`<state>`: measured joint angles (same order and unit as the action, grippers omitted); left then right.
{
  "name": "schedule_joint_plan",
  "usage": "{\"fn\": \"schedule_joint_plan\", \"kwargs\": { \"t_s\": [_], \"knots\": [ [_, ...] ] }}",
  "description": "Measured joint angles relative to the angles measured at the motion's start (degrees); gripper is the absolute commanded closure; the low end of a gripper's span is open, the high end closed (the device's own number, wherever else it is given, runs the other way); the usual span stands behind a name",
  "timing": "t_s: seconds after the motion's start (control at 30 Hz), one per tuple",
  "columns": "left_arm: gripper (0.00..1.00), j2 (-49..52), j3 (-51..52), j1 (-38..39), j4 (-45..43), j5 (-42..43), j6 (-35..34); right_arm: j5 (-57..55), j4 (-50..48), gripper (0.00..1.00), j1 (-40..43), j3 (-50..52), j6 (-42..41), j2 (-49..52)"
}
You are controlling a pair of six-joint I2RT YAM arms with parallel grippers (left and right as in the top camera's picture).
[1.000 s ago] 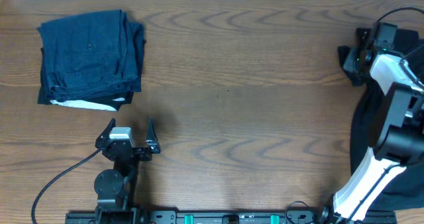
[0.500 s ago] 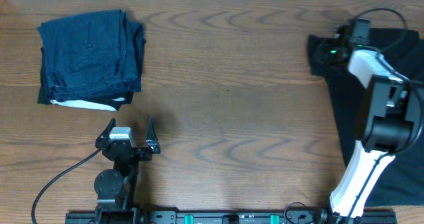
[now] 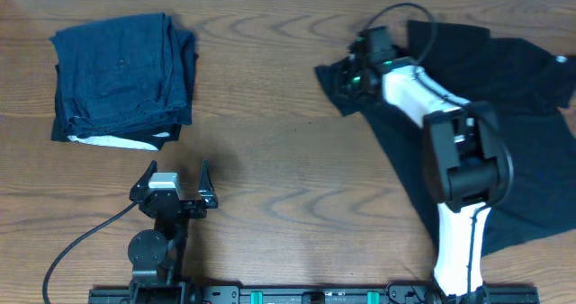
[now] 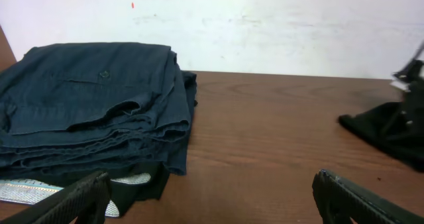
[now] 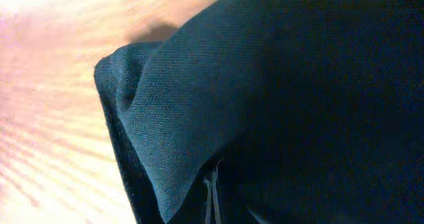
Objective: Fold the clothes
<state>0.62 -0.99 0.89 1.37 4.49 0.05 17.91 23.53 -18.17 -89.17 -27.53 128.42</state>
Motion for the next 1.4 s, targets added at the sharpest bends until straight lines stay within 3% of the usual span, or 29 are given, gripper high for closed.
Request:
{"fn": "schedule_joint_plan", "kwargs": {
  "t_s": [0.1, 0.4, 0.63, 0.77, 0.87, 1.0, 1.13, 1.3, 1.33, 1.4],
  "knots": [
    [0.02, 0.0, 0.0, 0.0, 0.0, 0.0, 0.0, -0.9, 0.2, 0.98, -4.8, -0.2, -0.1, 0.0],
    [0.02, 0.0, 0.0, 0.0, 0.0, 0.0, 0.0, -1.0, 5.0, 0.75, -15.2, -3.1, 2.4, 0.4],
    [0.02, 0.0, 0.0, 0.0, 0.0, 0.0, 0.0, -1.3, 17.3, 0.56, -12.5, -13.9, 7.8, 1.3],
    [0.02, 0.0, 0.0, 0.0, 0.0, 0.0, 0.0, -1.3, 22.3, 0.51, -9.3, -20.5, 11.8, 0.8],
    [0.02, 0.0, 0.0, 0.0, 0.0, 0.0, 0.0, -2.3, 26.8, 0.41, -6.1, -23.3, 13.4, -0.2],
    [0.02, 0.0, 0.0, 0.0, 0.0, 0.0, 0.0, -5.0, 32.8, 0.39, -0.8, -24.2, 14.8, -0.9],
    [0.02, 0.0, 0.0, 0.0, 0.0, 0.0, 0.0, -9.1, 37.6, 0.44, 6.0, -24.3, 15.3, -0.9],
    [0.02, 0.0, 0.0, 0.0, -0.8, 0.3, 0.0, -11.7, 38.3, 0.91, 15.1, -24.3, 17.2, -0.9],
    [0.02, 0.0, 0.0, 0.0, -0.9, 0.7, 0.0, -12.2, 38.4, 0.98, 17.1, -24.3, 17.4, -0.9],
    [0.02, 0.0, 0.0, 0.0, -1.0, 1.2, 0.0, -12.6, 38.3, 0.99, 20.3, -24.3, 17.7, -0.9]
  ]
}}
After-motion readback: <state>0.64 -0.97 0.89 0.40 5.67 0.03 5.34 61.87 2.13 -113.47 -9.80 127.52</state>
